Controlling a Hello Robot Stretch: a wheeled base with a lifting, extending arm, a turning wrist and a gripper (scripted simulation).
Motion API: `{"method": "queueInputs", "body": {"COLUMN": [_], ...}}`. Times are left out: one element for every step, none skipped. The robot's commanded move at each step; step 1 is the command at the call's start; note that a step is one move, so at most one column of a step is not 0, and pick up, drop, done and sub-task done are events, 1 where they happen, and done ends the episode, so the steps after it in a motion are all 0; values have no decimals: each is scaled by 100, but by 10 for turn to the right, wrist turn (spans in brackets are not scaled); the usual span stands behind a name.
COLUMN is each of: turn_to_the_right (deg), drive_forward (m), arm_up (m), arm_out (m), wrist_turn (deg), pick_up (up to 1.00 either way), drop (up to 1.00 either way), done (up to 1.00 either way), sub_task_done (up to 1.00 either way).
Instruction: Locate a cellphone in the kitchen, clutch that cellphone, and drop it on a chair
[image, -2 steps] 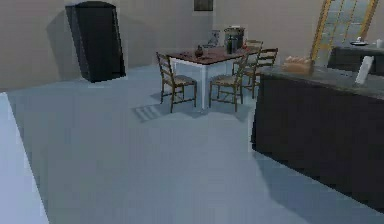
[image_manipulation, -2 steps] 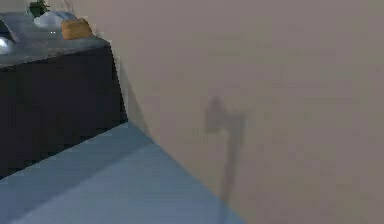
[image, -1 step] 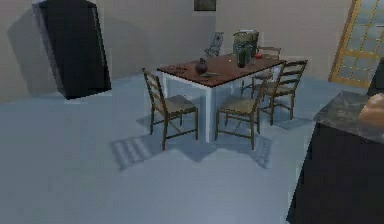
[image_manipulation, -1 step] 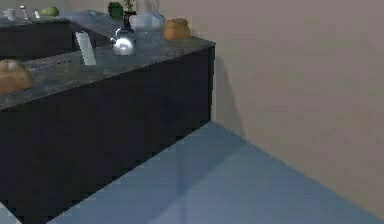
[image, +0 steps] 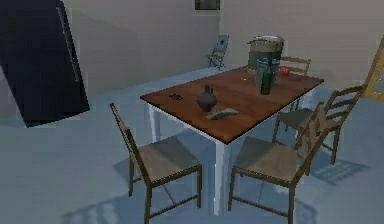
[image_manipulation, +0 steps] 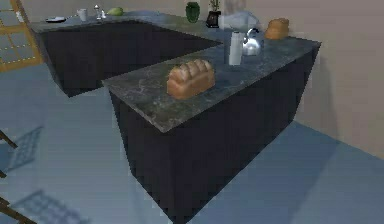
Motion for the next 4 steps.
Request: {"method": "queueInputs", "body": {"turn_to_the_right": [30, 0, -450, -450], "drive_forward": [0, 75, 0, 0], "arm_up": [0, 0, 0, 0], "arm_out": [0, 0, 0, 0], "wrist_turn": [0, 0, 0, 0], "pick_up": [0, 0, 0, 0], "drop": [0, 0, 0, 0], "done": [0, 0, 0, 0], "sub_task_done": [0, 0, 0, 0]}}
